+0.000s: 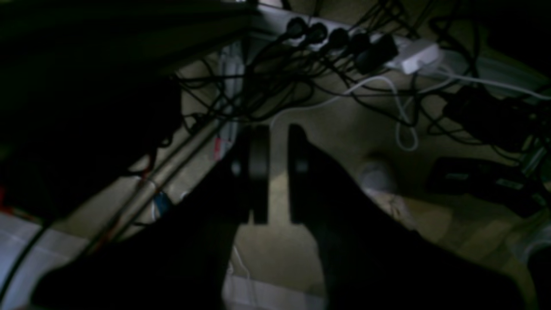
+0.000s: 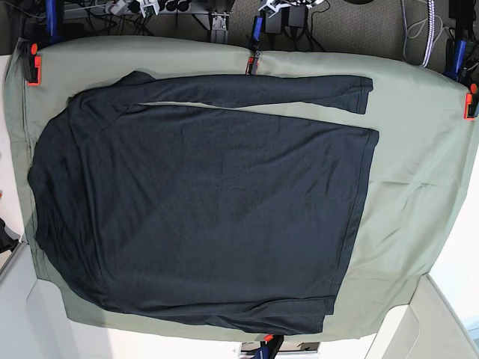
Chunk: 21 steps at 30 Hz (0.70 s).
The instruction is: Fold the T-shirt properly
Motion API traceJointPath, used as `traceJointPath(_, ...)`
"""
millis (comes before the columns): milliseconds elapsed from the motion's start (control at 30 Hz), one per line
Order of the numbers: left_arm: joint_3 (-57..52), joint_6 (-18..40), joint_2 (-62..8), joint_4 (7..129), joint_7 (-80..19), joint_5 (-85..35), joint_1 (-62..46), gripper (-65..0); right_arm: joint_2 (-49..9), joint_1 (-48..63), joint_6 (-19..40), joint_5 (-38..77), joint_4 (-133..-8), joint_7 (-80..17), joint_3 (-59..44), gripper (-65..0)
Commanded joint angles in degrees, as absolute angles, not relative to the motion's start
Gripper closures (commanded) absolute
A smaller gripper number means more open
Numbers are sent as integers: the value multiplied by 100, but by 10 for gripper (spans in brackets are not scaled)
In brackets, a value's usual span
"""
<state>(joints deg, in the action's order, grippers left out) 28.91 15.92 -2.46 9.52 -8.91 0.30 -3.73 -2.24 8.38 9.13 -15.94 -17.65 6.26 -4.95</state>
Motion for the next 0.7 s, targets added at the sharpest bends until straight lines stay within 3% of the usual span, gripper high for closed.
traceJointPath(0,2891,1653,-272,1002,-869,34,-510,-43,-276,1002,952,-1608,-1903,668,-513,-64)
traceJointPath(267,2891,1651,-561,2211,-574,71,-1372,-43,-572,1887,1586,-1151,-3122,674,-513,-64)
traceJointPath(433,2891,1649,-707,2930,-582,71,-1671,-43,-620,2071,1586,-1092,-3452,670,-513,-64)
traceJointPath(667,2891,1649,-720,2963,-626,69,-1669,-43,-620,2069,1588,-1092,-3452,670,-513,-64)
